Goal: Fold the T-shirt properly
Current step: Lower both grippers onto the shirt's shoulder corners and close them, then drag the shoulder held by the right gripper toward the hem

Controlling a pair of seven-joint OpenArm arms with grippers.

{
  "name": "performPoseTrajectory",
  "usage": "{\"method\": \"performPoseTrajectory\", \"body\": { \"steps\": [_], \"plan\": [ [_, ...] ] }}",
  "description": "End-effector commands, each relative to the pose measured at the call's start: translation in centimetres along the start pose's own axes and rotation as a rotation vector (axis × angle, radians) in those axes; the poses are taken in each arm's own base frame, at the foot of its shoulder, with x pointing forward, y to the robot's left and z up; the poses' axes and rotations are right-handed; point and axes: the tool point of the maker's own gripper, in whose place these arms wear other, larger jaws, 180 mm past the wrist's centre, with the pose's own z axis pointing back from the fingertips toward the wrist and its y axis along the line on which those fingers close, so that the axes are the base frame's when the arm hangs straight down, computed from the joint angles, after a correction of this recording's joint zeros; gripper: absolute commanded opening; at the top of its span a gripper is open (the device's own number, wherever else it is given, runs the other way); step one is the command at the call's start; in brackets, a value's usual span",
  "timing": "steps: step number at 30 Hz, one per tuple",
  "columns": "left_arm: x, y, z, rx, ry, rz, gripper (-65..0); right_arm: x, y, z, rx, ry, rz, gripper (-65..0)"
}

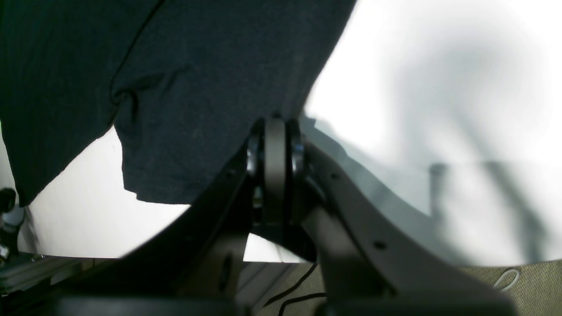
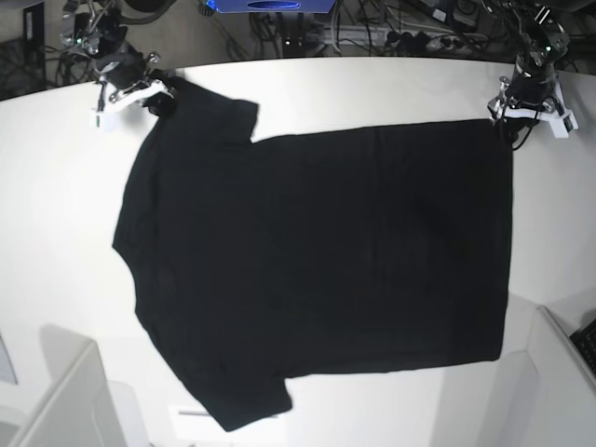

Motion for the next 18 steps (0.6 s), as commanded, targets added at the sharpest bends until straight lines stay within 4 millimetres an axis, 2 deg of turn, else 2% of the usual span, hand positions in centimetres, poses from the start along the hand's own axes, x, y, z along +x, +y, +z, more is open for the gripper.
{"method": "performPoseTrajectory", "body": {
  "steps": [1, 6, 13, 15, 18],
  "plan": [
    [0.1, -0.1, 0.1, -0.002, 0.008, -0.007, -27.3, -1.0, -0.9, 0.3, -0.039, 0.046, 0.007, -65.0],
    [-1.0, -2.6, -0.8, -0.064, 0.047, -0.039, -28.3, -1.0, -0.9, 0.3, -0.040, 0.045, 0.006, -65.0],
    [-3.1, -1.9, -1.5, -0.051, 0.104, -0.007, -29.6, -1.0, -0.9, 0.3, -0.040, 0.045, 0.006, -65.0],
    [-3.1, -1.8, -1.5, -0.051, 0.105, -0.007, -37.8, -0.9, -0.8, 0.3, -0.038, 0.041, 0.009, -65.0],
    [-2.9, -1.9, -1.5, -0.053, 0.101, -0.012, -59.6, -0.8, -0.8, 0.4, -0.037, 0.039, 0.011, -65.0]
  ]
}}
